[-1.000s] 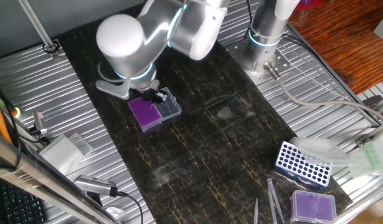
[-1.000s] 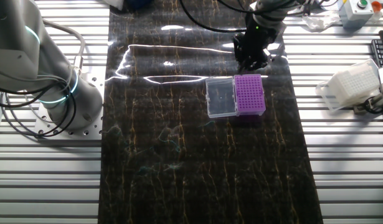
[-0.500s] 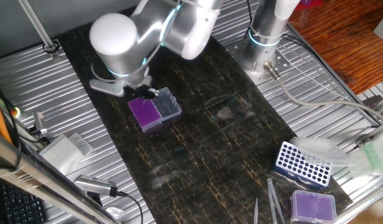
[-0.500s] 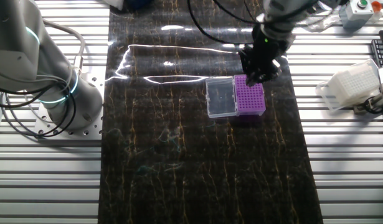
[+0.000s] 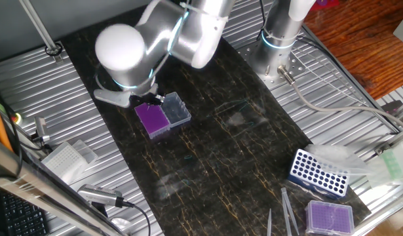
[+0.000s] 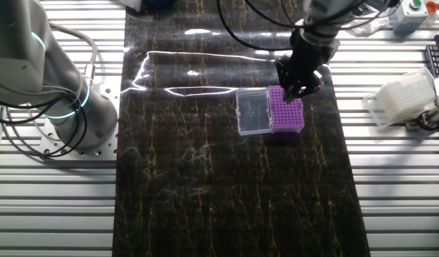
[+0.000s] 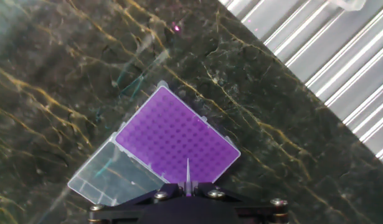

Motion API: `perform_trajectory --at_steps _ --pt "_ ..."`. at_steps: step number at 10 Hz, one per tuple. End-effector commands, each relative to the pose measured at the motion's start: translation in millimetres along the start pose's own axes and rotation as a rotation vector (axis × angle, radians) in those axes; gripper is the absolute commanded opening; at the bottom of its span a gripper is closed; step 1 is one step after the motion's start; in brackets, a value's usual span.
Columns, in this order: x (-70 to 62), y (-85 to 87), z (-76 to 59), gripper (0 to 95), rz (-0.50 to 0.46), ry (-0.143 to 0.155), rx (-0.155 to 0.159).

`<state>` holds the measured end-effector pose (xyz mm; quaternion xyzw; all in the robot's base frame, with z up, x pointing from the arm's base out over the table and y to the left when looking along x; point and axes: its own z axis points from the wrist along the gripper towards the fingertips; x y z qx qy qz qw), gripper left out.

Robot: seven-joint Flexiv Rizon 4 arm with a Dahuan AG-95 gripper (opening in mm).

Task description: Insert a small pipette tip into the holder for small pipette tips

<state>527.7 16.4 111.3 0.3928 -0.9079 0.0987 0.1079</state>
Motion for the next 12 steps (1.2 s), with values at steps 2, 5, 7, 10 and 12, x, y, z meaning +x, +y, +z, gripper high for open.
perform_trajectory --at_steps 2,5,7,10,12 --pt "1.0 0.4 0.7 0.0 -0.081 0.108 0.101" --pt "-1.5 3.6 4.7 0.0 -0.119 0.22 0.184" --pt "-4.6 4.2 5.6 0.0 -0.133 0.268 0.221" --pt "-4.5 4.4 4.4 0.0 -0.169 0.345 0.276" --pt "-2.2 5.4 -1.8 0.0 -0.214 0.409 0.312"
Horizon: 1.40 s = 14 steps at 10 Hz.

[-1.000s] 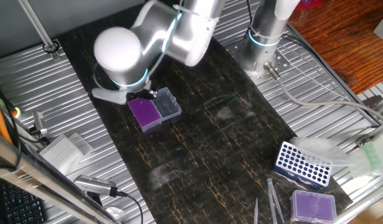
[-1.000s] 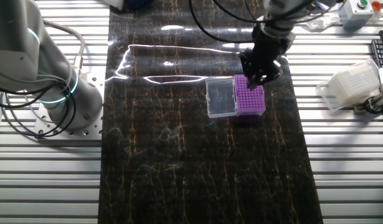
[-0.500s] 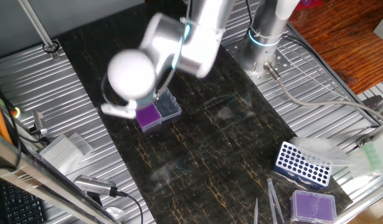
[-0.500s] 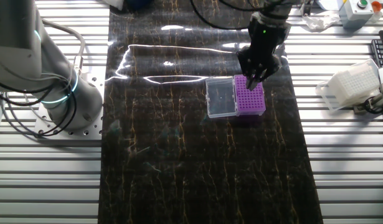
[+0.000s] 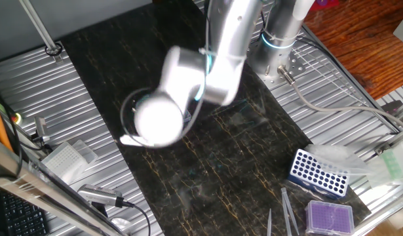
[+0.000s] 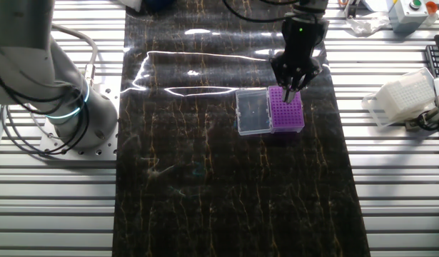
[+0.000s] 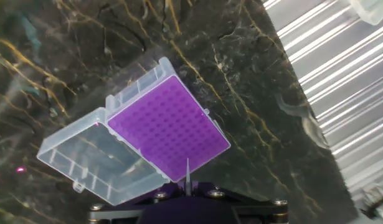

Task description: Insert a small pipette tip into the holder for small pipette tips

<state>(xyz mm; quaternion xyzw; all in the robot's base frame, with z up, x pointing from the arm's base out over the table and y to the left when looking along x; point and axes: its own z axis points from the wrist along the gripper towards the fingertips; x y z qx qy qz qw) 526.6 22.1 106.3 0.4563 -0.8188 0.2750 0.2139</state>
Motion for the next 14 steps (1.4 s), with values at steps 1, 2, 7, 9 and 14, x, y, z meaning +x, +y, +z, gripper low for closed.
perform_trajectory --at_steps 1,2,7,9,14 --pt "6.4 -0.4 -7.2 0.0 -0.068 0.096 0.061" --pt "8.5 -0.2 -9.7 0.0 -0.083 0.114 0.071" --pt "12.4 3.8 -10.4 0.0 -0.14 0.191 0.12" --pt "11.1 4.0 -8.3 0.0 -0.148 0.19 0.124" --pt "2.2 10.5 5.4 0.0 -0.162 0.236 0.151"
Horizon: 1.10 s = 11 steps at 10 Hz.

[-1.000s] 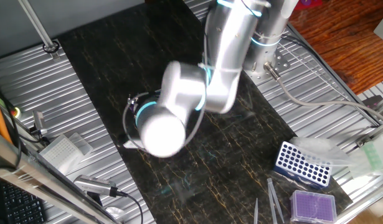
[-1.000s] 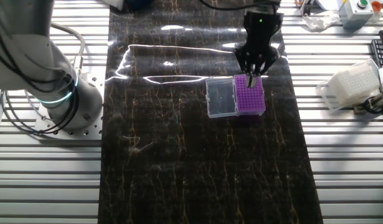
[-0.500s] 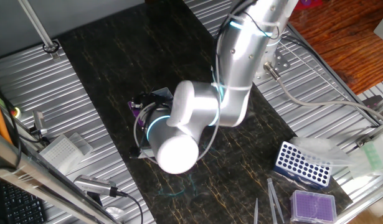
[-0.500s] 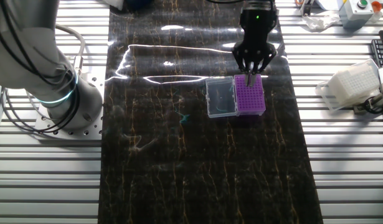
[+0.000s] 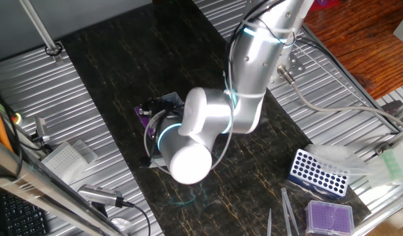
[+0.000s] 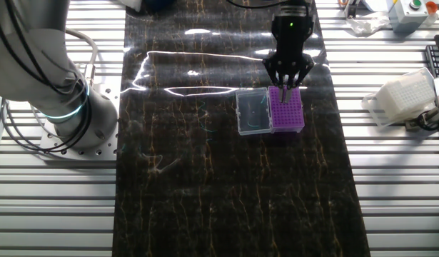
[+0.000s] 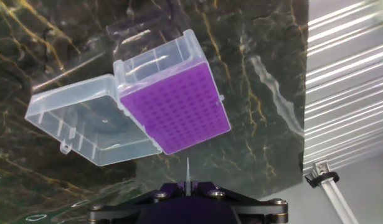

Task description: Insert a small pipette tip into the holder for small pipette tips

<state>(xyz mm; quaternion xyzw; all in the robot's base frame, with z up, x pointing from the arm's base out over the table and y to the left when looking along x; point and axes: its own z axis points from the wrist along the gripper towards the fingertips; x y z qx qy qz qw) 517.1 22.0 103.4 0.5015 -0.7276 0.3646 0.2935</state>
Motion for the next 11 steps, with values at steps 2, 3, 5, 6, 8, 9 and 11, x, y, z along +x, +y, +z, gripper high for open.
perform_trajectory --at_steps 2,3,5,6,8,9,11 --pt "-2.7 5.4 3.4 0.0 -0.012 0.019 0.018" --pt "-2.8 6.9 4.0 0.0 -0.014 0.02 0.021" --pt "-3.2 9.3 4.9 0.0 -0.029 0.032 0.033" --pt "-3.2 11.4 5.6 0.0 -0.047 0.045 0.046" --pt "-3.1 17.5 7.5 0.0 -0.059 0.051 0.058" --pt "-3.1 19.4 8.1 0.0 -0.072 0.053 0.065" --pt "-4.2 26.8 9.9 0.0 -0.096 0.067 0.088"
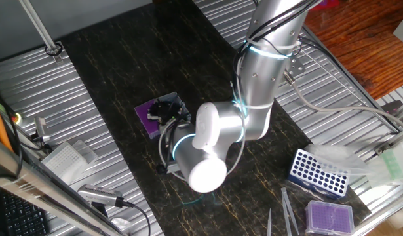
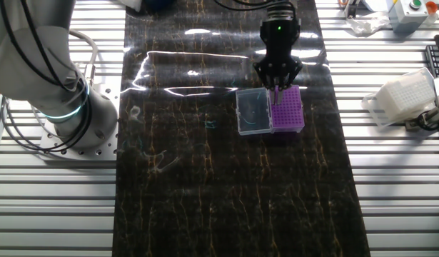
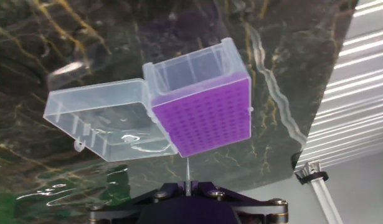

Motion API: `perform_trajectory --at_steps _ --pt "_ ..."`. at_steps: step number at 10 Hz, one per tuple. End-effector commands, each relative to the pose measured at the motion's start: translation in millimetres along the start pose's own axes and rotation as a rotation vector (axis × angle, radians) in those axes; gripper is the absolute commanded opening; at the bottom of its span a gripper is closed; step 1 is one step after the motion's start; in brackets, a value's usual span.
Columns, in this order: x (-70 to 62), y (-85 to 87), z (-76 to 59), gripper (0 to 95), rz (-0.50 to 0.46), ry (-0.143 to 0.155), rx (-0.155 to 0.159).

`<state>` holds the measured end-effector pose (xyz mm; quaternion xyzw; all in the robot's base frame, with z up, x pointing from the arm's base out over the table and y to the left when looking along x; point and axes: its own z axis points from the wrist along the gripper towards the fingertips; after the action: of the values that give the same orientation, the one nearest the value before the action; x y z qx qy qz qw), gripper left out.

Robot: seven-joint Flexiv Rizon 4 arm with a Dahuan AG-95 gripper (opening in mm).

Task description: Insert a small pipette tip into the holder for small pipette tips

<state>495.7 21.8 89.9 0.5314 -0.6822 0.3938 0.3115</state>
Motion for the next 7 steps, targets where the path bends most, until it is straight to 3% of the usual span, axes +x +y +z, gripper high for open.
perform_trajectory --at_steps 1,7 --pt "-2.7 6.5 0.7 0.0 -0.014 0.013 0.02" --pt "-9.8 10.2 0.3 0.0 -0.031 0.045 0.045"
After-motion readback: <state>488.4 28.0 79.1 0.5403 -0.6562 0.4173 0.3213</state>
